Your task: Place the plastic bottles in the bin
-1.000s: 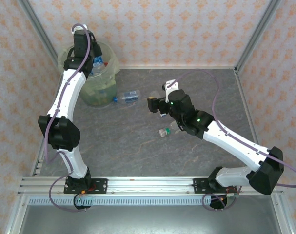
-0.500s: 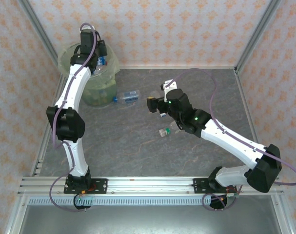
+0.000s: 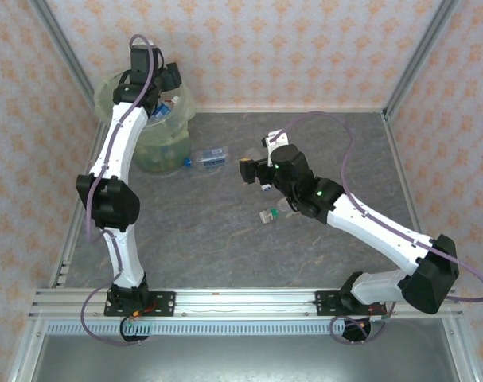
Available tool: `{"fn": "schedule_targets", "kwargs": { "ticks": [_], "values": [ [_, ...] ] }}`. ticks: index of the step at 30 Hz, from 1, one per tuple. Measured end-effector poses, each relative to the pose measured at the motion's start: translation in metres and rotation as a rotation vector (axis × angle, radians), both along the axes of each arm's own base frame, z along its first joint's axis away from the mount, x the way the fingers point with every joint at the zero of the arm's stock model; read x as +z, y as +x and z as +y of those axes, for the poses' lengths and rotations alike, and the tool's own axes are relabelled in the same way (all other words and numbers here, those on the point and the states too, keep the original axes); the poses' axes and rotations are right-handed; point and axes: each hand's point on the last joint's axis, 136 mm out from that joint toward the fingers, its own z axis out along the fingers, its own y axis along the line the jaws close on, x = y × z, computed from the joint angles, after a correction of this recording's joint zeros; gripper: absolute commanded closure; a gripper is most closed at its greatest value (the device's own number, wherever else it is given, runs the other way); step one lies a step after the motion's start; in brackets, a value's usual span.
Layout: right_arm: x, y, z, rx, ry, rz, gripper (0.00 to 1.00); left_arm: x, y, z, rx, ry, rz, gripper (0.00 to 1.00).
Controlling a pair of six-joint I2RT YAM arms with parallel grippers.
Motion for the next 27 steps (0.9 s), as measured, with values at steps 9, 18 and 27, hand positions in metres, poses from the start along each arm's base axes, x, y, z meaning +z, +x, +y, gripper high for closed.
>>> {"fn": "schedule_targets", "kwargs": {
  "ticks": [9,18,27],
  "values": [
    [0.000,0.000,-0.001,-0.009,0.011,0.005,0.00,0.069,-0.033,-0.017,-0.067,-0.143,-0.139,0.01],
    [-0.027,0.014,-0.032,-0.158,0.038,0.103,0.00,0.066,-0.074,-0.075,-0.208,-0.298,-0.155,0.01],
    [-0.102,0.006,-0.091,-0.429,0.089,0.342,0.00,0.010,-0.103,-0.152,-0.349,-0.335,-0.039,0.01]
  ]
}}
